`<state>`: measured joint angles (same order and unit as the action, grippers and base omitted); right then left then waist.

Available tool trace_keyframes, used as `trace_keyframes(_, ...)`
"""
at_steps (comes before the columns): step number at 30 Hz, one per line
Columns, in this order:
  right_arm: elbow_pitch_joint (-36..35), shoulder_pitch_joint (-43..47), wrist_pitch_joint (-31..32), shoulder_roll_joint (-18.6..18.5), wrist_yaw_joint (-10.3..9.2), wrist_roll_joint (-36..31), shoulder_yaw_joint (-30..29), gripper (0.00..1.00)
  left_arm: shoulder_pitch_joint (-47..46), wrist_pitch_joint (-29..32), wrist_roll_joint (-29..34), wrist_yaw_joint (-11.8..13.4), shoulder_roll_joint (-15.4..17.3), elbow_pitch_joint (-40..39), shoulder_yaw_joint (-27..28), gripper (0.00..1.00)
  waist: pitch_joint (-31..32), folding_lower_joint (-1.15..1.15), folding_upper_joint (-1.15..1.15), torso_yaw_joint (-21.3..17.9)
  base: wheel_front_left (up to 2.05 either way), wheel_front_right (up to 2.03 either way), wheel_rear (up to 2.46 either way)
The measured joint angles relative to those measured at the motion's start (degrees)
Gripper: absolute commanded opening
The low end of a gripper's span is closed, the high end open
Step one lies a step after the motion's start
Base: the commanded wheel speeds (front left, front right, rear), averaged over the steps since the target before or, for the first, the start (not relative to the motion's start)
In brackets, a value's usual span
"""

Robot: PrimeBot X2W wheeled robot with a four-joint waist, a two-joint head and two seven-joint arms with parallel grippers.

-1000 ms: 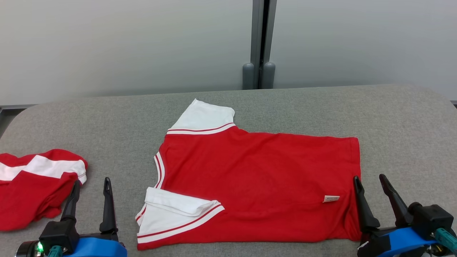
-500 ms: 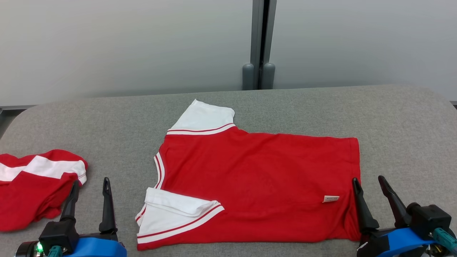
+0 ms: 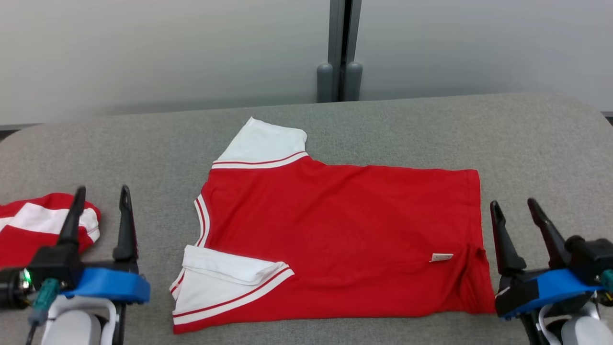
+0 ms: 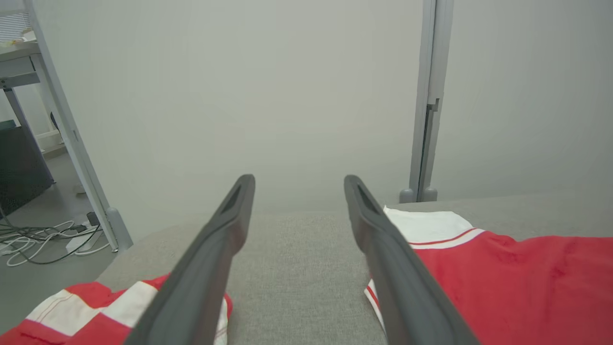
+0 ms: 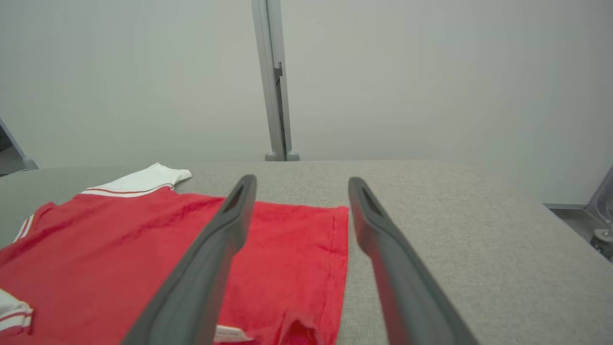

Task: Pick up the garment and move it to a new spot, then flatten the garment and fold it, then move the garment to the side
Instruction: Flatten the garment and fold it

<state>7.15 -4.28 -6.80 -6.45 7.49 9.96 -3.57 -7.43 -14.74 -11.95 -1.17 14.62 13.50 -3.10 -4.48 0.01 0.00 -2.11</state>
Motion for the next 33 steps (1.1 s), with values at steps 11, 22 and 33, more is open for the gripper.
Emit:
trace_keyframes(11,1.49,-13.22,4.34,-4.09,0.0,0.33,0.26,1.0,-22.63,6.76,0.2,-4.83,5.87,3.12,-3.25,1.0,-10.04,0.01,0.0,-3.97,0.0,0.0,0.0)
trace_keyframes(22,1.46,-21.68,5.73,-4.57,0.0,1.65,3.15,1.0,-44.57,15.27,-4.04,-6.25,10.67,12.03,-14.55,1.0,-21.56,0.01,0.0,-8.24,0.0,0.0,0.0)
trace_keyframes(33,2.41,-26.42,4.22,-3.59,0.0,2.74,5.73,1.0,-57.26,21.75,-14.14,-6.27,14.38,24.26,-29.36,1.0,-28.78,0.01,0.0,-12.16,0.0,0.0,0.0)
